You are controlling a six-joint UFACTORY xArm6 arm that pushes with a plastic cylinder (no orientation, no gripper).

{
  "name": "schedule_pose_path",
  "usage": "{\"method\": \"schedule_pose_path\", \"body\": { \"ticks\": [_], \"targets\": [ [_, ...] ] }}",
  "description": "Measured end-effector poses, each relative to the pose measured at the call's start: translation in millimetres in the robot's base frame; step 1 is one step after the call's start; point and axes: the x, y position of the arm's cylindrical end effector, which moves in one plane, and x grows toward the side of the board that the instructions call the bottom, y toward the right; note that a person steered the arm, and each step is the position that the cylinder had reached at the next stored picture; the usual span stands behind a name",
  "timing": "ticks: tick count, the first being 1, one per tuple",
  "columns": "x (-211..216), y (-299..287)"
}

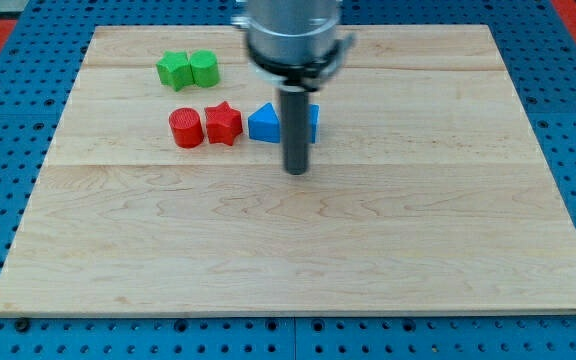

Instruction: Move the yellow heart to the right of the blue cube

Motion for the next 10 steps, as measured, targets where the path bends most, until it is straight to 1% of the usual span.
{"method": "schedule_pose_path", "body": {
  "ticks": [1,2,3,4,5,6,7,8,10],
  "targets": [
    [-2,58],
    [-26,94],
    [-81,128],
    [-161,122],
    [-206,67],
    [-225,30],
    [-235,6],
    [-213,18],
    [-194,-2]
  ]
}}
